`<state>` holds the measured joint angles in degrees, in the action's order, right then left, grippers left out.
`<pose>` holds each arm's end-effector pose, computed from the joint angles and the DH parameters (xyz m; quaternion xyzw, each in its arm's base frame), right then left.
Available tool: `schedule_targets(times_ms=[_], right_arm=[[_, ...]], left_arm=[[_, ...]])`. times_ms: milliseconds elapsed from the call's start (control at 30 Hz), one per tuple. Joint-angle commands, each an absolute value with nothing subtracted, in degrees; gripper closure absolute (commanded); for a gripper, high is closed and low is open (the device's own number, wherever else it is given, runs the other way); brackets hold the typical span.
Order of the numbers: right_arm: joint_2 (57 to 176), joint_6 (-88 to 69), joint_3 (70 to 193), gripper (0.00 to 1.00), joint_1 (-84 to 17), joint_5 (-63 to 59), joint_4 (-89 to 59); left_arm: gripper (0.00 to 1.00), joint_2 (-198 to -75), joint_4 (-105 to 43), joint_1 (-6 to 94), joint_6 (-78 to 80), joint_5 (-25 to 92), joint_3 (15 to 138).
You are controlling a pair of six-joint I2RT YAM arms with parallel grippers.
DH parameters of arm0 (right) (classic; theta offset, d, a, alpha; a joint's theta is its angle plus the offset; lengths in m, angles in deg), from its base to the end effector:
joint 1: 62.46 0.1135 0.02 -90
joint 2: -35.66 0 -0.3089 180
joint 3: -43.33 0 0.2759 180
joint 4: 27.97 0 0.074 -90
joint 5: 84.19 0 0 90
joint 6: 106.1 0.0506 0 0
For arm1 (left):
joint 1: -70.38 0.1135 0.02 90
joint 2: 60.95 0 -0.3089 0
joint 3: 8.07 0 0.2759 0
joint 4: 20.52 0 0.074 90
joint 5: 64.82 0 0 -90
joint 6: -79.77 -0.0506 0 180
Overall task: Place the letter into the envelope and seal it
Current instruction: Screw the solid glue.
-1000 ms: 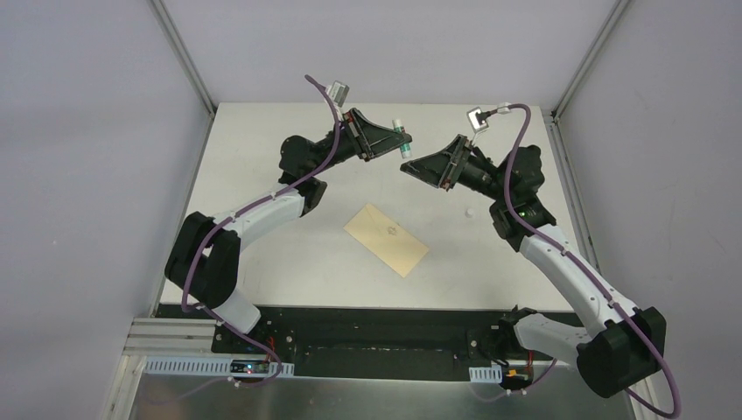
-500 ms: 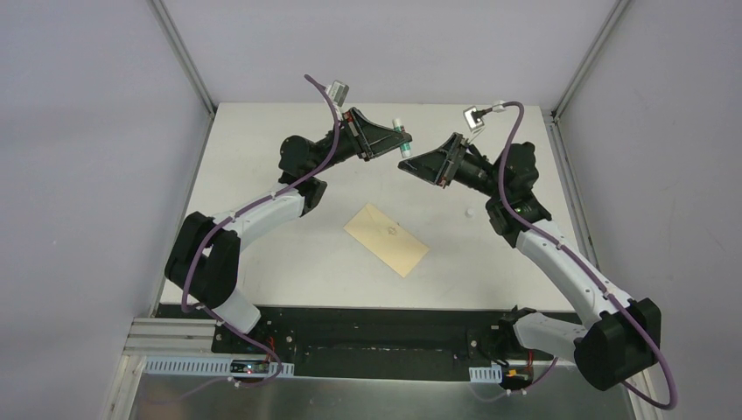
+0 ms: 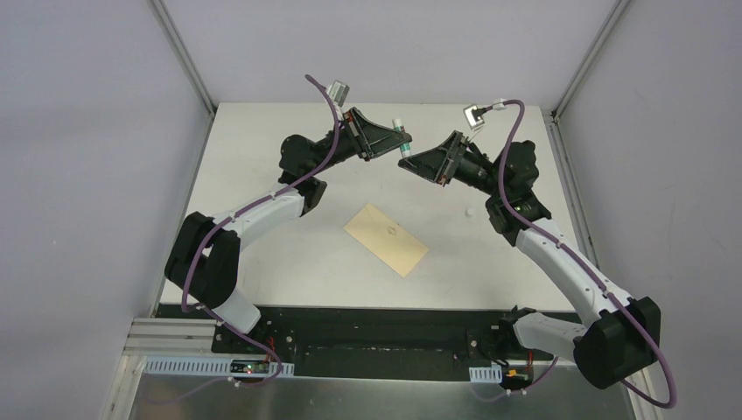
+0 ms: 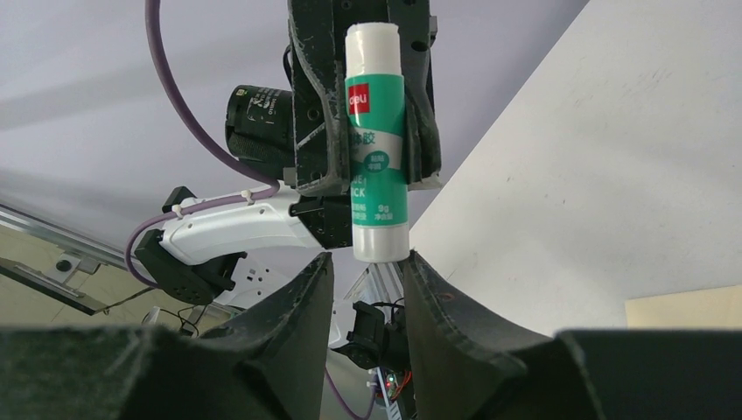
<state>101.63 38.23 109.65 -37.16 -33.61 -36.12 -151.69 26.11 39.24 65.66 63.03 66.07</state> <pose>0.2412 0.1495 0.4140 -0.0933 0.6589 0.6258 0.4068 0.3152 -0.2267 0.4006 0.0798 0.5441 -0.7551 0.3569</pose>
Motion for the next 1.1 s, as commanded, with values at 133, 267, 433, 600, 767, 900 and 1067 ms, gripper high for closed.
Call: schedule_targets(times_ms=[133,267,433,600,767,900,1067], right_arm=[[102.5,36.8,113.6,0.67,-37.5,-32.4,-37.4],[102.5,35.9,113.8,0.70,-37.4,-31.4,-35.9],[101.7,31.3,115.2,0.77,-36.3,-27.7,-29.0],[101.0,19.5,120.6,0.82,-30.5,-15.7,-10.9],[102.2,11.2,126.4,0.83,-22.7,-1.6,0.9],[104.4,4.2,130.8,0.85,-17.1,15.9,7.7],[106.5,1.9,133.8,0.86,-12.7,26.0,11.7]], left_arm=[[1.00,-149.7,25.8,39.2,64.4,63.8,68.0],[1.00,-149.2,24.4,39.2,63.6,63.7,68.0],[1.00,-148.0,19.4,39.1,61.1,63.7,68.3],[1.00,-145.2,10.9,38.7,56.3,62.8,68.9],[1.00,-142.0,0.6,38.1,50.5,60.6,69.8],[1.00,-139.7,-7.1,37.9,47.3,57.9,70.3],[1.00,-138.0,-12.6,37.8,45.8,55.2,70.1]])
